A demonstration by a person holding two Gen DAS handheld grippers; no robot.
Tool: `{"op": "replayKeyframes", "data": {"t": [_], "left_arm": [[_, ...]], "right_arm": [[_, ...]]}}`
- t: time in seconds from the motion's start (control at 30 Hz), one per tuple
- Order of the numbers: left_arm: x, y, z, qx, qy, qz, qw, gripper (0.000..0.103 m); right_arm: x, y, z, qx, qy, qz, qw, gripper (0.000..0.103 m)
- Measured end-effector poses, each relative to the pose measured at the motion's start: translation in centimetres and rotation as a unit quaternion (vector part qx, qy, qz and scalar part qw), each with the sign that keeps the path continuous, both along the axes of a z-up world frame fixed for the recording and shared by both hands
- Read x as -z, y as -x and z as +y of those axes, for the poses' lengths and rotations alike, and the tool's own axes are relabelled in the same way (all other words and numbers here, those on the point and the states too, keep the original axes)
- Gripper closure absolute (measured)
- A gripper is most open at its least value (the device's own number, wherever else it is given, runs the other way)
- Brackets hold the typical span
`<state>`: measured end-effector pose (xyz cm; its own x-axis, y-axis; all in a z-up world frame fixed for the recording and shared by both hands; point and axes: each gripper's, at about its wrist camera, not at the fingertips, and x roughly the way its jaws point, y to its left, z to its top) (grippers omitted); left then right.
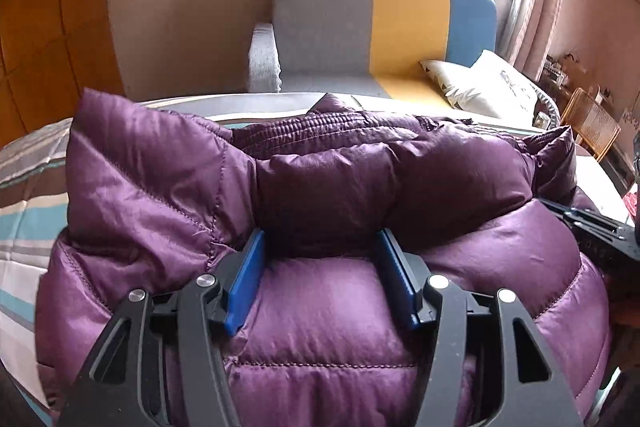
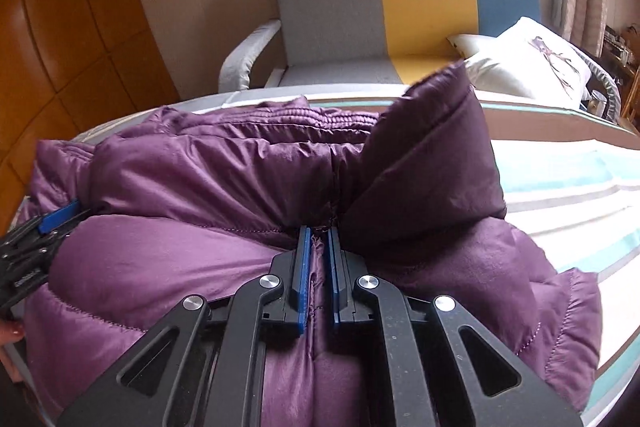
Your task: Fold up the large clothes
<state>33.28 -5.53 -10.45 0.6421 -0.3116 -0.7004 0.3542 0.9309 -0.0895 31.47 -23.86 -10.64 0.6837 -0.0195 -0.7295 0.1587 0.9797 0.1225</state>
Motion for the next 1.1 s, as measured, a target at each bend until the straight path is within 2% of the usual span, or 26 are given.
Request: {"op": "replayKeyframes", "data": {"t": [0.17, 0.8, 0.83, 0.93, 1.0, 1.1], "left_arm": [[0.5, 0.0, 0.4, 0.000, 0.015, 0.006, 0.9999, 0.045], [0.7, 1.6, 1.8, 0.010, 0.049, 0.007, 0.9987, 0.044], [0.6, 1.8, 1.8, 0.010, 0.049, 0.006, 0.9988, 0.040], [-0.6, 3.5, 2.5, 0.005, 0.036, -0.020, 0.9991, 0.014], [-1.6, 4.9, 3.6, -0.017, 0.023, -0.052, 0.9982, 0.011], [-2.0, 5.5, 6.5, -0.075, 0.008, -0.060, 0.9954, 0.009]], "right_arm": [[1.1, -0.4, 0.1, 0.005, 0.004, 0.004, 1.000, 0.096], [1.1, 1.5, 0.2, 0.005, -0.008, -0.005, 1.000, 0.096], [1.1, 1.5, 0.2, 0.005, -0.009, -0.006, 1.000, 0.096], [1.2, 1.6, -0.2, 0.005, -0.017, -0.008, 1.000, 0.096], [1.3, 1.6, -0.3, 0.005, -0.020, -0.008, 1.000, 0.096], [1.2, 1.7, -0.8, 0.003, -0.026, -0.009, 1.000, 0.095]]}}
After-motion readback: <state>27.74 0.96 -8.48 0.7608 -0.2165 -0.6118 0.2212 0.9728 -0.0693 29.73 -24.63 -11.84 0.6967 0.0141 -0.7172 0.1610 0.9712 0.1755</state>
